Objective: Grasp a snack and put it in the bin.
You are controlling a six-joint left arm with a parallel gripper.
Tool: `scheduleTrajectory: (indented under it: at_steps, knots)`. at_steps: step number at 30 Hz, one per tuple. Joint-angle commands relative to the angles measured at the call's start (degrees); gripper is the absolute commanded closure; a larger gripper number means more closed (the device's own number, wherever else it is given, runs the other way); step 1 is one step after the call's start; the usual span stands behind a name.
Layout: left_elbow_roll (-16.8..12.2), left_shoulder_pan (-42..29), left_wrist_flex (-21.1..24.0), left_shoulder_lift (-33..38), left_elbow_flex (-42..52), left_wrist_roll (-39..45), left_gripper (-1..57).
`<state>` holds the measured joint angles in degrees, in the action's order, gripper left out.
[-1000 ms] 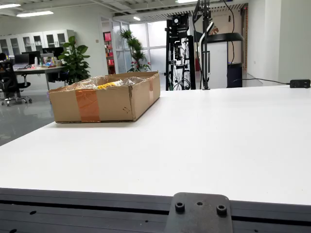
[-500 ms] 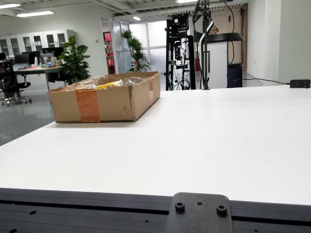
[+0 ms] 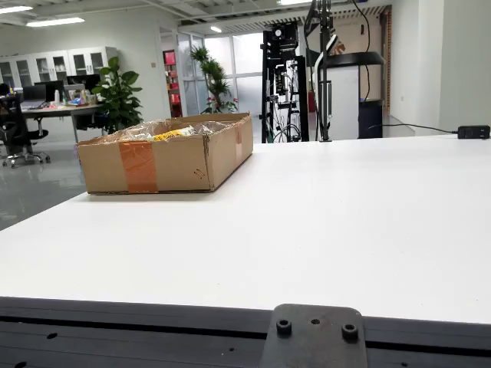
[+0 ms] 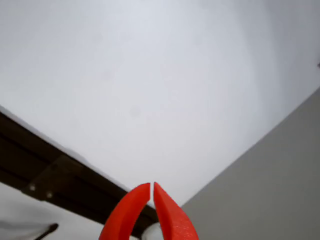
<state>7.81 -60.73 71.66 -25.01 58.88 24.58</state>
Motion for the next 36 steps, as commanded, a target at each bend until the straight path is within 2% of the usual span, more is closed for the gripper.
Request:
scheduleTrajectory:
  at_steps: [1,18,36]
  knots:
    - [-0.01,-1.68,-0.01,-0.07,-0.08,-0.01,56.2]
    - [-0.31,-9.12,-0.10,-0.21,-0.08,2.26,56.2]
    - [-0.18,-3.14,-0.12,-0.20,-0.08,2.17,56.2]
